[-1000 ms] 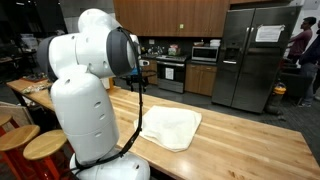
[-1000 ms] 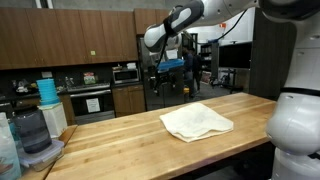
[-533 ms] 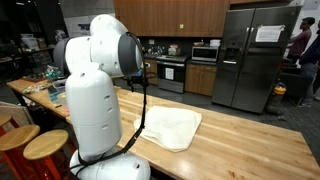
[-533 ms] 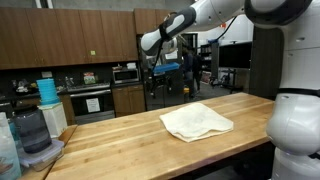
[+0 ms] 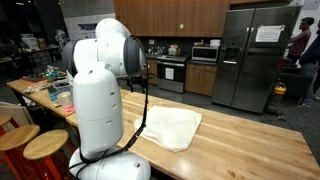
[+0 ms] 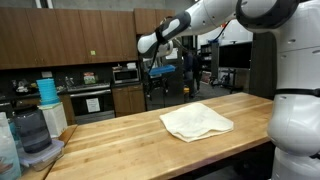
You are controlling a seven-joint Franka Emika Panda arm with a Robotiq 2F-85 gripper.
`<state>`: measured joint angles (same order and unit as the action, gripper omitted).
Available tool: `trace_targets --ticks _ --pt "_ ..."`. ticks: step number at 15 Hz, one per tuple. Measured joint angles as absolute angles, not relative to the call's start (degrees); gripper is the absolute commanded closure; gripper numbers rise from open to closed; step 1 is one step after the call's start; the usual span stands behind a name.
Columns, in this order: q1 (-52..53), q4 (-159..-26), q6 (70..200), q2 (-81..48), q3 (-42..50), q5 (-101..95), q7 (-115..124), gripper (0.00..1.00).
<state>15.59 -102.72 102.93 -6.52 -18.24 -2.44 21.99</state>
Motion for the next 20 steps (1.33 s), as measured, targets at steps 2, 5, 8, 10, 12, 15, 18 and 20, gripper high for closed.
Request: trace_targets --ticks 2,5,8,10,12,15,18,20 --pt "15.9 -102.3 102.7 -7.3 -17.9 -3.5 24.3 0.0" --pt "16.4 -102.0 101.6 -8.0 -17.1 -6.4 28.5 0.0" --pt "16.5 -102.0 100.4 -8.5 -16.2 -7.5 30.8 0.0" --pt "16.5 -102.0 100.1 -9.1 -15.7 -7.5 31.0 0.0" --pt "16.5 -102.0 100.1 -9.9 -15.3 -7.5 31.0 0.0" --pt "16.5 -101.9 100.1 -11.1 -15.0 -7.5 31.0 0.0" --pt "16.7 -101.7 99.9 -11.8 -14.8 -7.4 30.9 0.0" --pt "16.8 -101.7 99.9 -11.9 -14.8 -7.4 30.9 0.0"
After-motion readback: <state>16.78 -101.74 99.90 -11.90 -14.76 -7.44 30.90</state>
